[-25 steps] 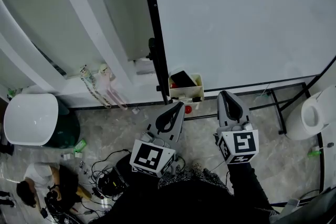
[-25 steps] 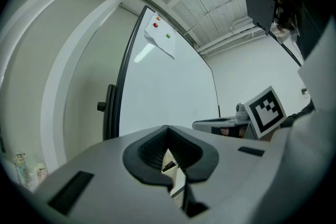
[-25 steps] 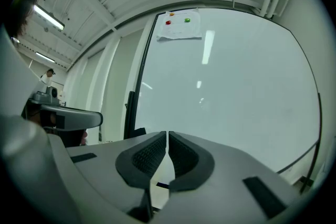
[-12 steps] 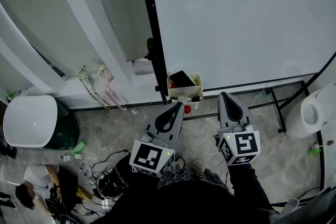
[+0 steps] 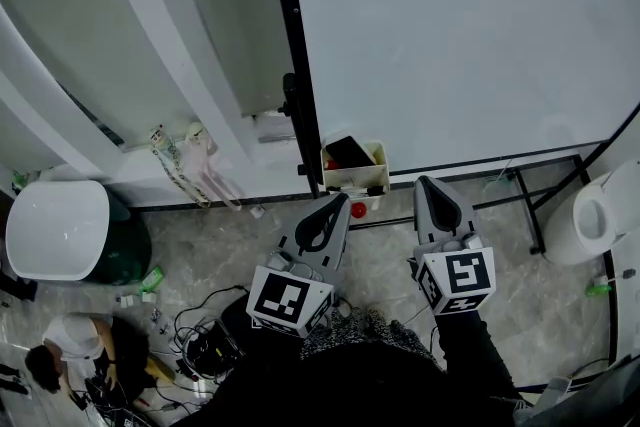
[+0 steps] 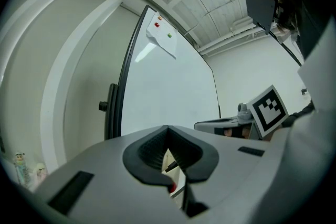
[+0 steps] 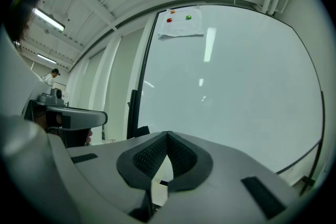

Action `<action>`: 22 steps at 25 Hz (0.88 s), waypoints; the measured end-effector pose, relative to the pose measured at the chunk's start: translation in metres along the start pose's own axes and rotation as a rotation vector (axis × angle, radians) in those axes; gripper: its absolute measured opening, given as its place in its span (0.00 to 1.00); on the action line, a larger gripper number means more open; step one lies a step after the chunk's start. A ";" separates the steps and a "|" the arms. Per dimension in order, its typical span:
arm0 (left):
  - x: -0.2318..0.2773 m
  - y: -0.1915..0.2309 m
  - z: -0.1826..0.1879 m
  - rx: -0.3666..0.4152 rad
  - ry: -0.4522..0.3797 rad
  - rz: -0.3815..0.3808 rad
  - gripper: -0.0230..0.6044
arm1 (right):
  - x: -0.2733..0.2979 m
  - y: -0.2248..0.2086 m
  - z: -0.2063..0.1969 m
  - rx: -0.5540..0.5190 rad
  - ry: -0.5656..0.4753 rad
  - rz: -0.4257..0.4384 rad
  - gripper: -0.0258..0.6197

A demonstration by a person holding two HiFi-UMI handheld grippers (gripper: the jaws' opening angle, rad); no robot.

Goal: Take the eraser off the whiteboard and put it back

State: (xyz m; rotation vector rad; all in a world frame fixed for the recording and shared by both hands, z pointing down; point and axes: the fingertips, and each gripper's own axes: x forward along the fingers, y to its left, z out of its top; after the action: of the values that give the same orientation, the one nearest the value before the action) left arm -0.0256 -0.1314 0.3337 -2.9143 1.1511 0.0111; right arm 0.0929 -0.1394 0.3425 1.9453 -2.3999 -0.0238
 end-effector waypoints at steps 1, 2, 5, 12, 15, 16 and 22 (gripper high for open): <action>0.000 0.001 0.000 0.000 0.000 0.001 0.04 | 0.001 0.001 0.000 -0.004 0.003 0.002 0.05; 0.000 0.001 0.001 0.000 0.000 0.001 0.04 | 0.001 0.001 0.000 -0.006 0.005 0.005 0.05; 0.000 0.000 0.000 0.002 -0.001 -0.001 0.04 | 0.002 0.002 -0.001 -0.015 0.012 0.012 0.05; 0.002 -0.001 -0.002 0.004 0.001 -0.007 0.04 | 0.005 0.005 -0.007 -0.002 0.036 0.033 0.05; 0.001 -0.002 -0.003 0.004 0.003 -0.009 0.04 | 0.005 0.005 -0.008 -0.018 0.040 0.031 0.05; 0.002 -0.003 -0.003 0.004 0.004 -0.009 0.04 | 0.005 0.005 -0.009 -0.019 0.040 0.031 0.05; 0.001 -0.002 -0.004 0.004 0.002 0.000 0.04 | 0.004 0.003 -0.011 -0.019 0.043 0.029 0.05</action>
State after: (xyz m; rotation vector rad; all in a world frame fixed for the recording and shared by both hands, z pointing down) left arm -0.0236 -0.1302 0.3374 -2.9112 1.1500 0.0059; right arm 0.0895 -0.1429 0.3539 1.8833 -2.3920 -0.0033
